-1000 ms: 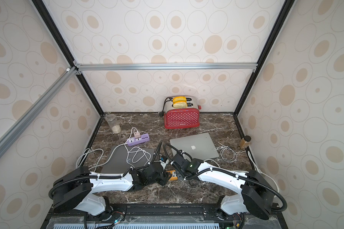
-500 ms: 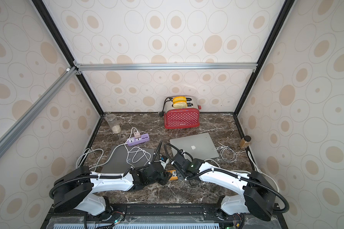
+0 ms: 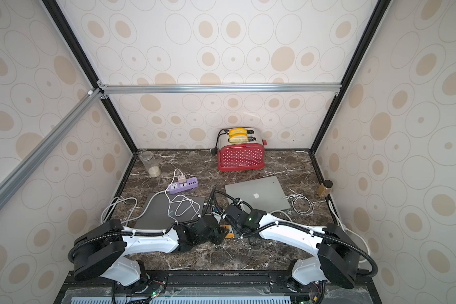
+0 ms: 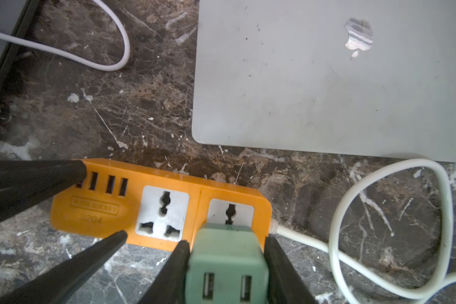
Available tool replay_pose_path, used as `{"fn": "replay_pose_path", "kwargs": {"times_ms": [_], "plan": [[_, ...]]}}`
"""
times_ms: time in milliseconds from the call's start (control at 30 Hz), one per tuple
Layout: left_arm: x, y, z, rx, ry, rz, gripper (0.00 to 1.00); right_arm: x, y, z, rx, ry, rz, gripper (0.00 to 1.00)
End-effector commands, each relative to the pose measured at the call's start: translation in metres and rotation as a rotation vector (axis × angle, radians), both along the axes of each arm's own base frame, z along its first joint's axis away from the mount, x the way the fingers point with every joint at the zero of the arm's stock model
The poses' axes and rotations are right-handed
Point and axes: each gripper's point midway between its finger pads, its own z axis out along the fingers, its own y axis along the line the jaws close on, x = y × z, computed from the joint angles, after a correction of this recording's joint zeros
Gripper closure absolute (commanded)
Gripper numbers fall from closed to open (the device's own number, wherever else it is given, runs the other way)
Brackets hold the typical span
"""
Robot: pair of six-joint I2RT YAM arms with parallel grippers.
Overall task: Unplug the laptop charger
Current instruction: Remove the plug from the socket.
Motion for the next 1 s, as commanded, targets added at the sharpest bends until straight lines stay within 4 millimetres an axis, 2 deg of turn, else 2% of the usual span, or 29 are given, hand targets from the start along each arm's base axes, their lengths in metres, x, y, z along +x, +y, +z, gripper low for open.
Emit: {"fn": "replay_pose_path", "kwargs": {"times_ms": [0,300,533,700,967], "plan": [[-0.021,0.045,-0.056,0.213,0.138,0.041,0.45,-0.002,-0.003,0.013,0.043,-0.038,-0.021,0.8],[-0.022,0.049,-0.057,0.218,0.138,0.046,0.45,-0.003,-0.001,-0.002,0.105,0.004,-0.035,0.8],[-0.022,0.052,-0.058,0.226,0.136,0.052,0.44,0.002,-0.003,0.014,-0.035,-0.032,-0.01,0.81],[-0.021,0.05,-0.059,0.231,0.141,0.05,0.44,0.003,0.006,0.012,0.02,-0.035,-0.006,0.81],[-0.022,0.048,-0.061,0.236,0.149,0.045,0.44,0.001,-0.002,0.002,0.18,-0.003,-0.042,0.82]]}}
